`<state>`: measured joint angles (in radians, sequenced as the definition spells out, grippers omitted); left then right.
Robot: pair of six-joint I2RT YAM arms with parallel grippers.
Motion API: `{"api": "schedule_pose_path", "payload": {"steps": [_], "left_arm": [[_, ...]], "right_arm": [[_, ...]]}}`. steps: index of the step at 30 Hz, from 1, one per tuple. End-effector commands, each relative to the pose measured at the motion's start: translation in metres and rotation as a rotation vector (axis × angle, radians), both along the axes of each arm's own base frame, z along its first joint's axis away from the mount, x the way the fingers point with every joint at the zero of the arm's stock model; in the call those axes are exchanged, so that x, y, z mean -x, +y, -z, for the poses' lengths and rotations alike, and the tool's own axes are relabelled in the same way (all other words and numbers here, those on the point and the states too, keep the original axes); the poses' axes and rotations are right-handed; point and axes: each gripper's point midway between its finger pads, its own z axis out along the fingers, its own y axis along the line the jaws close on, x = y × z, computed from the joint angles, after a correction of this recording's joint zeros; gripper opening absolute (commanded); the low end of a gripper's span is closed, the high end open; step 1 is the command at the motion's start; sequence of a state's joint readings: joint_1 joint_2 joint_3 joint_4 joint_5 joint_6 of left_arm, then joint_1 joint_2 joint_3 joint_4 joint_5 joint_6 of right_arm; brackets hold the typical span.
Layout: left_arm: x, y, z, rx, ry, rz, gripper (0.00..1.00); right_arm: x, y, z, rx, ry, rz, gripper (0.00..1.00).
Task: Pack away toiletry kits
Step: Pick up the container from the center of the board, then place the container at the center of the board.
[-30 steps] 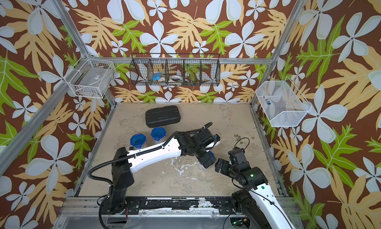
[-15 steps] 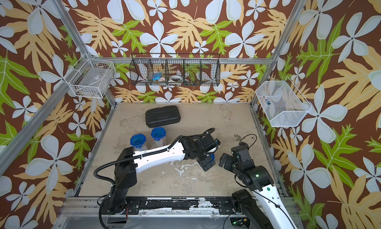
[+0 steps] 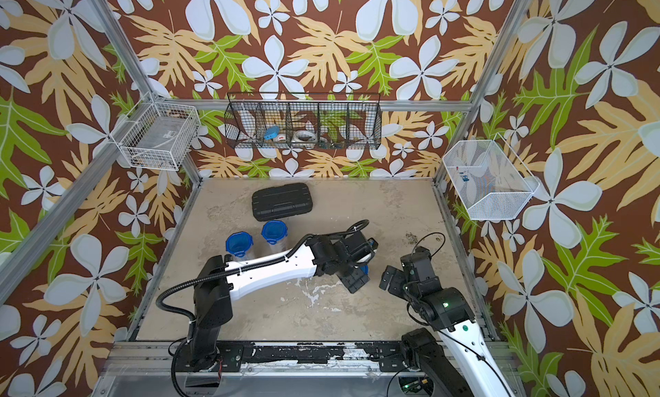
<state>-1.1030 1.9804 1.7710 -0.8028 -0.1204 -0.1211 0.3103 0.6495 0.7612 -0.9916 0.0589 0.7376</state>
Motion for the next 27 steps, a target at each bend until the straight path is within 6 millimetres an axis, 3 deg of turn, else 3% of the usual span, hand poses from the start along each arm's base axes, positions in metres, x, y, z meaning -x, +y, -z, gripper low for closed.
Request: {"api": "schedule_pose_path", "payload": {"steps": [1, 6, 12, 18, 20, 23, 27], "left_arm": [[-0.039, 0.033, -0.006, -0.017, -0.059, -0.132, 0.71], [-0.088, 0.069, -0.018, 0.050, -0.101, -0.283, 0.71], [-0.118, 0.092, -0.015, 0.074, -0.112, -0.402, 0.71], [-0.127, 0.110, -0.010, 0.049, -0.128, -0.481, 0.72], [-0.126, 0.109, -0.008, 0.048, -0.117, -0.479, 0.78], [-0.125, 0.109, -0.004, 0.033, -0.103, -0.480, 0.99], [-0.127, 0.111, -0.010, 0.038, -0.114, -0.483, 1.00]], "right_arm": [[-0.006, 0.004, -0.003, 0.011, -0.012, -0.043, 1.00], [-0.016, 0.012, -0.006, 0.008, -0.016, -0.082, 1.00], [-0.023, 0.013, -0.013, 0.027, -0.026, -0.107, 1.00], [-0.026, 0.015, -0.013, 0.030, -0.030, -0.118, 1.00], [-0.027, 0.016, -0.012, 0.029, -0.028, -0.123, 1.00], [-0.029, 0.017, -0.012, 0.026, -0.031, -0.125, 1.00], [-0.032, 0.017, -0.015, 0.033, -0.037, -0.127, 1.00]]}}
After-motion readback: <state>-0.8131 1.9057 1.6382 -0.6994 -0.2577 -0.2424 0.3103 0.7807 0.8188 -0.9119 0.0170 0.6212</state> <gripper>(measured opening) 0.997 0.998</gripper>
